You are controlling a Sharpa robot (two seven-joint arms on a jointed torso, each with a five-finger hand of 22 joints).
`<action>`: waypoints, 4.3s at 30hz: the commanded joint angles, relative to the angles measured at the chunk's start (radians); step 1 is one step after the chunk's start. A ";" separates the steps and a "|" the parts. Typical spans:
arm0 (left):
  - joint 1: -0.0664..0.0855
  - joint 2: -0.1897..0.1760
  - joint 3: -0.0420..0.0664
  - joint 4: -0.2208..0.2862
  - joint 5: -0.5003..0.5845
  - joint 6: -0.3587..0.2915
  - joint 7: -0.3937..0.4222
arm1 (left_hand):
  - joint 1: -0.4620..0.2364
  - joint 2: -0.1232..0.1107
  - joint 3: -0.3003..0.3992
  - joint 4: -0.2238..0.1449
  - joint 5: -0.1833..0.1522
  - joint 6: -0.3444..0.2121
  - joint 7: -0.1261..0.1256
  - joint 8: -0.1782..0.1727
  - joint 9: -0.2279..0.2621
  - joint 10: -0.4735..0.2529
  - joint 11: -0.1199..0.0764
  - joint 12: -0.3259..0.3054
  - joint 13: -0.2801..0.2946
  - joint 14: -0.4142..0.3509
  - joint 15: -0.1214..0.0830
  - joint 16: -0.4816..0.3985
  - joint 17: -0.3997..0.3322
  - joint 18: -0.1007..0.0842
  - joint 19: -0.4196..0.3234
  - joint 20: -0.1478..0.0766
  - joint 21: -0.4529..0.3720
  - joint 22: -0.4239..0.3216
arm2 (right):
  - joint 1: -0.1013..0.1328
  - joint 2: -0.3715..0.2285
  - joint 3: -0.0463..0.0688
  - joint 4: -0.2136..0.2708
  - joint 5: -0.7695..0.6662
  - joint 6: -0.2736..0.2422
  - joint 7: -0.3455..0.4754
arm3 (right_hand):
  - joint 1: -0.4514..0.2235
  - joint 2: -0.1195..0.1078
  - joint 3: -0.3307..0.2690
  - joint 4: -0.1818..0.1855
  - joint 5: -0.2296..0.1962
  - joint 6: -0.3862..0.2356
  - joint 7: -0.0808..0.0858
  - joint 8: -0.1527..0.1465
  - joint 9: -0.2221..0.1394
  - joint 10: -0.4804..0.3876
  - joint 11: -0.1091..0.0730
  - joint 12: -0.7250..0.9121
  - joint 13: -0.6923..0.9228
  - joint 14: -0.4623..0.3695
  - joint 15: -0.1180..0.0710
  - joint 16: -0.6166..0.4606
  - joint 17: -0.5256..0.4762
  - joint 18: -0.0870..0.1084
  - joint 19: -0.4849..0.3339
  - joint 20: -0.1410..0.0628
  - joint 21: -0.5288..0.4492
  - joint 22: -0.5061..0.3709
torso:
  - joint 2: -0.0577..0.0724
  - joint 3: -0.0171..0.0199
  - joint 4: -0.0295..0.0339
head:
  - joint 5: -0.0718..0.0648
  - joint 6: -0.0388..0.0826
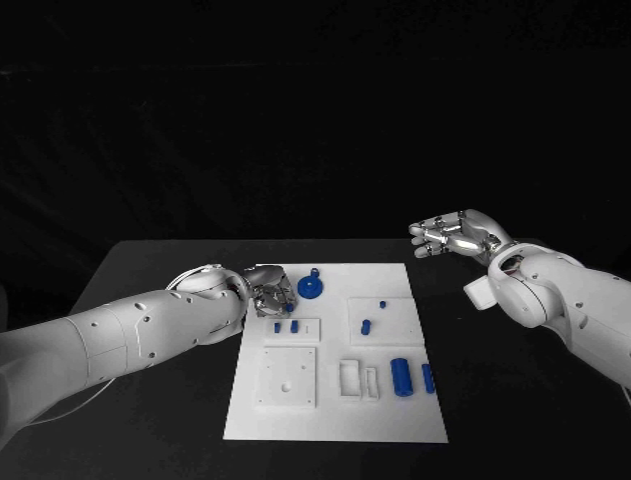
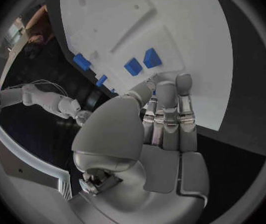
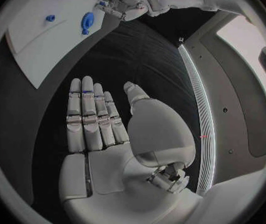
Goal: Assemble the parts on the task board
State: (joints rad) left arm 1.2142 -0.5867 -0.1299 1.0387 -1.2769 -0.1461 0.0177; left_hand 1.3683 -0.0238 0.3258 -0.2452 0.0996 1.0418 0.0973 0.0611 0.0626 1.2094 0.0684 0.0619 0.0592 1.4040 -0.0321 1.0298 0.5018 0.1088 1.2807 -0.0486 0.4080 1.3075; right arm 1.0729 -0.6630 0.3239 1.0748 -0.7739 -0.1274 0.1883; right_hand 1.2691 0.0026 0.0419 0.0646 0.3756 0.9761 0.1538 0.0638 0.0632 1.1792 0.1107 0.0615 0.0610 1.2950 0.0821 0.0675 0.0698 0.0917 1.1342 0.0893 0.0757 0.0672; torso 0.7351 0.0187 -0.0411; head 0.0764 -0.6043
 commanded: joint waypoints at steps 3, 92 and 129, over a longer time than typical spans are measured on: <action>-0.002 0.003 0.000 0.001 -0.004 0.005 0.003 | -0.001 -0.012 0.003 -0.007 -0.008 -0.033 -0.006 0.000 -0.001 -0.008 0.003 -0.004 0.000 -0.007 0.003 0.006 -0.002 0.018 -0.007 0.001 0.007 0.020 | 0.000 0.001 0.000 0.004 0.001 0.010 0.009 | -0.002 0.003 -0.002 -0.003 0.004 -0.005 -0.001 -0.003 -0.001 -0.006 0.000 -0.002 -0.001 -0.008 0.003 -0.005 0.000 -0.002 -0.008 -0.002 -0.004 -0.001 | 0.000 0.0008 0.0005 | 0.000 0.001; 0.042 -0.174 0.037 0.231 1.168 -0.265 0.355 | -0.050 0.038 -0.103 0.142 -0.024 -0.024 0.046 0.011 0.003 -0.060 0.047 -0.002 0.000 -0.155 0.120 -0.967 -0.423 -0.045 -0.197 0.118 -0.336 -0.940 | -0.052 0.113 -0.158 0.107 -1.026 -0.119 -0.463 | 0.050 -0.173 0.426 -0.200 -0.269 0.100 -0.028 -0.002 0.001 -0.005 -0.030 -0.004 -0.003 0.150 -0.100 0.813 0.438 0.043 0.363 -0.130 0.352 0.284 | -0.004 -0.0023 0.0117 | -0.031 0.027; 0.042 -0.167 0.041 0.233 1.204 -0.300 0.343 | -0.051 0.036 -0.121 0.135 -0.022 -0.054 0.055 0.013 0.003 -0.095 0.059 -0.001 0.001 -0.166 0.126 -0.967 -0.422 -0.042 -0.184 0.124 -0.332 -1.019 | -0.052 0.157 -0.200 0.049 -1.024 -0.121 -0.472 | 0.047 -0.122 0.485 -0.195 -0.295 0.213 -0.055 -0.001 0.002 0.075 -0.058 -0.003 -0.001 0.146 -0.120 0.839 0.431 0.023 0.363 -0.149 0.359 0.302 | -0.004 -0.0015 0.0111 | -0.039 0.016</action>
State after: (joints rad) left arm 1.2548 -0.7558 -0.0905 1.2711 -0.0826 -0.4411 0.3537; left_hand 1.3223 0.0197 0.2124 -0.1098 0.0728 0.9930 0.1515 0.0727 0.0646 1.1201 0.1292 0.0618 0.0594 1.2452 0.0913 0.0641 0.0794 0.0669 1.0935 0.0677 0.0705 0.2900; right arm 1.0292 -0.5093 0.1295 1.1247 -1.7890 -0.2671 -0.2720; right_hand 1.3160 -0.1293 0.5231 -0.1306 0.0824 1.1835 0.0981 0.0638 0.0646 1.2492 0.0518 0.0614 0.0587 1.4427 -0.0311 0.9004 0.5009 0.1290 1.4684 -0.0520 0.4313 0.3687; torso 0.7314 0.0178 -0.0291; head 0.0371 -0.5868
